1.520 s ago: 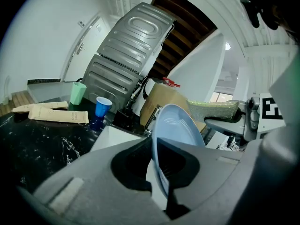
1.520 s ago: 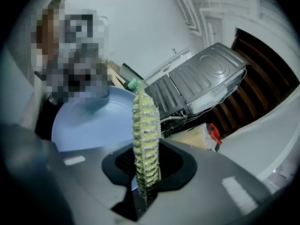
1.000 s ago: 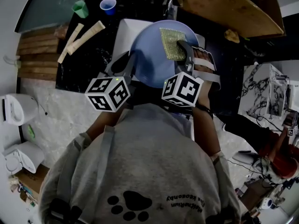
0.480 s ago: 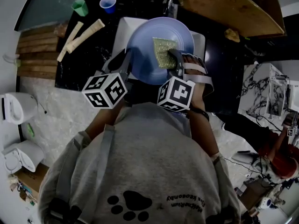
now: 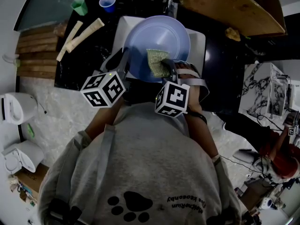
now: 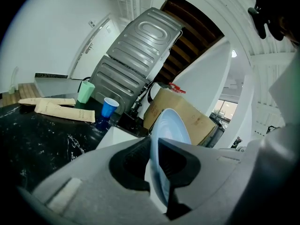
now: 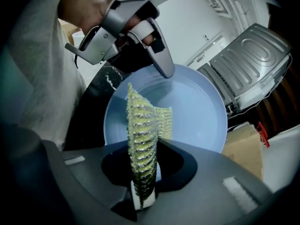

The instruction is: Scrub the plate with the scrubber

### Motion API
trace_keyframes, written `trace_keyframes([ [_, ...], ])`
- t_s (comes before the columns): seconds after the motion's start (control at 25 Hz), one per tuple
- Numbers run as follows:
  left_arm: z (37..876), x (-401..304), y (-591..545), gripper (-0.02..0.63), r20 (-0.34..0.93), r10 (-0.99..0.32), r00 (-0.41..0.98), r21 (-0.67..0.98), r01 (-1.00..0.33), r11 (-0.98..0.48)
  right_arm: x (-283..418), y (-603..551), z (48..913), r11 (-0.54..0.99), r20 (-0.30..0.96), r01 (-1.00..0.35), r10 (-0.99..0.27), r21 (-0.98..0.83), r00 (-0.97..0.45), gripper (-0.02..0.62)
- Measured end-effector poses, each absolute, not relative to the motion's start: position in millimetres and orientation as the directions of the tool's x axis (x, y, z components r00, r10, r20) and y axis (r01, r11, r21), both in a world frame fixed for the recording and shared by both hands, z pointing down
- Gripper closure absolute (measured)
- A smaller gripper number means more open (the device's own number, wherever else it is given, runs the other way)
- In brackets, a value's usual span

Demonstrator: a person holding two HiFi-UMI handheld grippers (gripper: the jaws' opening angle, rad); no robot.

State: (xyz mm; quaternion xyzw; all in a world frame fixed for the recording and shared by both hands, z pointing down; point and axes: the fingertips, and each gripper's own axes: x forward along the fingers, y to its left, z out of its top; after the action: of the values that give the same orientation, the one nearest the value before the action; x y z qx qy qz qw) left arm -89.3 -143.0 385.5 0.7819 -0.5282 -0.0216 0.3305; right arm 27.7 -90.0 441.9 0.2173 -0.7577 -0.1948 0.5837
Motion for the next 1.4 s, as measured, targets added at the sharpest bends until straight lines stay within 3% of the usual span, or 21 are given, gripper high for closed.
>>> trace_keyframes([
  [0.72, 437.4, -110.4, -120.7, 0.571, 0.438, -0.811, 0.388, 0.543, -0.833, -0.105, 9.3, -6.5, 497.6, 0.992, 0.95, -0.01, -0.127, 0.129, -0.284, 0.528],
  [1.4, 450.0, -110.7, -121.8, 0.591, 0.464, -0.803, 0.373, 0.37, -0.906, -0.207, 9.1, 11.2, 497.6, 0.999, 0.953, 0.034, -0.019, 0.031, -0.303, 0.528],
])
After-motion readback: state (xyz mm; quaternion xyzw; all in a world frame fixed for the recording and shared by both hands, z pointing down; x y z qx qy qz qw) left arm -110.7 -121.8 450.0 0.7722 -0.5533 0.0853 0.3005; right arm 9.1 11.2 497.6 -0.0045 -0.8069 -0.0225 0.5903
